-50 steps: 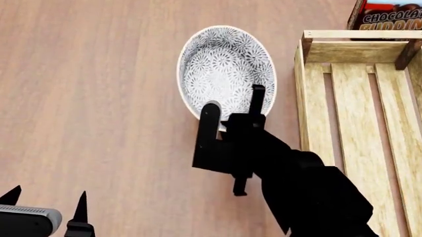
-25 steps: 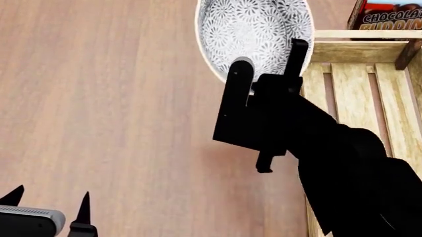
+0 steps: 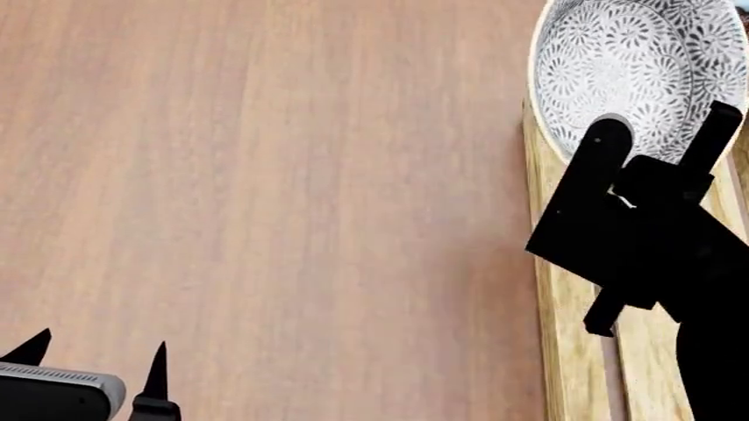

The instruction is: Pick up the bowl on the left and put it in the tray.

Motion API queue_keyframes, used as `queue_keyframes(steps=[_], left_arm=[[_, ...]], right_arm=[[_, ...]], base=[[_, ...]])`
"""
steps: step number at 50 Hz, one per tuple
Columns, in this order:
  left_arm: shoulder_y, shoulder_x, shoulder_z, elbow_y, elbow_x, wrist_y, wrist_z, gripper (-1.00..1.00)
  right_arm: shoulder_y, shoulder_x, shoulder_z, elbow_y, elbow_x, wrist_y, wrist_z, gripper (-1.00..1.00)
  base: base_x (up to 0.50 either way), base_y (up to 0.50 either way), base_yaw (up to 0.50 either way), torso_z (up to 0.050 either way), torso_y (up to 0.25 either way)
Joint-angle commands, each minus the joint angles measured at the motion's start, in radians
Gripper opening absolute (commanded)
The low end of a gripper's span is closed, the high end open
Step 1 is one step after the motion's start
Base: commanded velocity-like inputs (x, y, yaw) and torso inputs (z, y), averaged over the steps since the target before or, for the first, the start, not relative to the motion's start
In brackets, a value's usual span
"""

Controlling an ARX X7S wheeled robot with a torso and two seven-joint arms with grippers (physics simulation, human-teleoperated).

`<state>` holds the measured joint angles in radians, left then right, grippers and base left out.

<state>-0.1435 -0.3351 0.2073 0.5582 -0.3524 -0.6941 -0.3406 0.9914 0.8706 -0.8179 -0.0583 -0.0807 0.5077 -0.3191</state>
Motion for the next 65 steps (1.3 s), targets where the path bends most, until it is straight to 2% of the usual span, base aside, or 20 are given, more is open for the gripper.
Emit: queue_keyframes(steps=[1, 36, 65], left_arm=[[-0.001, 0.02, -0.015, -0.021, -0.003, 0.041, 0.03, 1.0], [0.0, 0.013, -0.01, -0.036, -0.013, 0.052, 0.021, 1.0], [-0.005, 0.007, 0.001, -0.029, -0.021, 0.047, 0.009, 1.0]], right_arm=[[-0.069, 0.032, 0.042, 0.027, -0.017, 0.005, 0.014, -1.0], [-0.119, -0.1, -0.045, 0.34, -0.051, -0.156, 0.068, -1.0], [-0.132, -0.098, -0.046, 0.365, -0.049, -0.15, 0.072, -1.0]], base=[[0.0, 0.0, 0.0, 0.0, 0.0], [0.0, 0.0, 0.0, 0.0, 0.0], [0.0, 0.0, 0.0, 0.0, 0.001]])
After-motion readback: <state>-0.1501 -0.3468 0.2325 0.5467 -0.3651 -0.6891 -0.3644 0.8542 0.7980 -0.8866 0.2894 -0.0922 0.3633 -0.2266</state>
